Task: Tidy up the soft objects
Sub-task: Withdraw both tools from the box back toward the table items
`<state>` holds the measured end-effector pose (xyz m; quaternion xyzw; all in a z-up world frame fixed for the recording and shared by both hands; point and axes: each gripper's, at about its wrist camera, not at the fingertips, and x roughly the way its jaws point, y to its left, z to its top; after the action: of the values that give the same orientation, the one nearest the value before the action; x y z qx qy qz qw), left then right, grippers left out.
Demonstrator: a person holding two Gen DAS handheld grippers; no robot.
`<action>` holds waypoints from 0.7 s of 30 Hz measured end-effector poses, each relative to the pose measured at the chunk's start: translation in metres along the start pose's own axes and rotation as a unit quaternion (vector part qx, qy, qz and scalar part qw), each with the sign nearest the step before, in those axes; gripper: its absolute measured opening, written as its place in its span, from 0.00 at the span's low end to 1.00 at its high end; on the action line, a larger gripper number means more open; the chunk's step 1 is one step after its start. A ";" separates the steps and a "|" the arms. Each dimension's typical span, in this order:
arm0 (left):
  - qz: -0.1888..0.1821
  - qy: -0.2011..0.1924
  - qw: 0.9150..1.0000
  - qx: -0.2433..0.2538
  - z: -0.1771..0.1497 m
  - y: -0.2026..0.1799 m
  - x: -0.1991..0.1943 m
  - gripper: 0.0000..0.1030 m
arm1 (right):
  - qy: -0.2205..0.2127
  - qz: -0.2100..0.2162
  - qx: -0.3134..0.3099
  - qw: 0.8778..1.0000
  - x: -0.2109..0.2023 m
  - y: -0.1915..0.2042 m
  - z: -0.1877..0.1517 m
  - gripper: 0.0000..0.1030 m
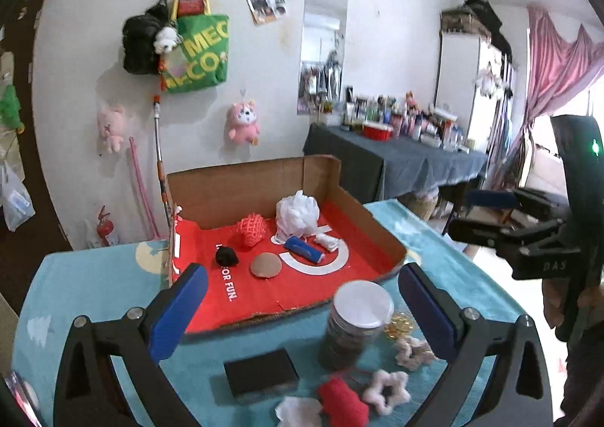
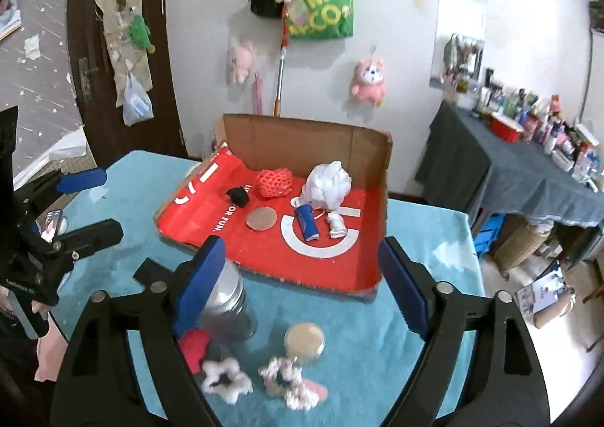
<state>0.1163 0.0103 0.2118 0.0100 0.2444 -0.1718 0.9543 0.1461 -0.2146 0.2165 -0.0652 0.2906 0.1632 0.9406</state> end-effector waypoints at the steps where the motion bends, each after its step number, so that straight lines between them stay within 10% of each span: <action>1: -0.004 -0.005 1.000 -0.005 -0.006 -0.002 -0.007 1.00 | -0.007 -0.005 0.000 1.000 -0.007 0.002 -0.005 0.84; 21: 0.036 -0.055 0.997 -0.031 -0.111 -0.032 -0.035 1.00 | -0.112 -0.091 0.029 0.989 -0.046 0.042 -0.138 0.88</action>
<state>0.0252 0.0030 0.1324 -0.0200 0.1958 -0.1300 0.9718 0.0239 -0.2178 0.1278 -0.0451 0.1811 0.0745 0.9796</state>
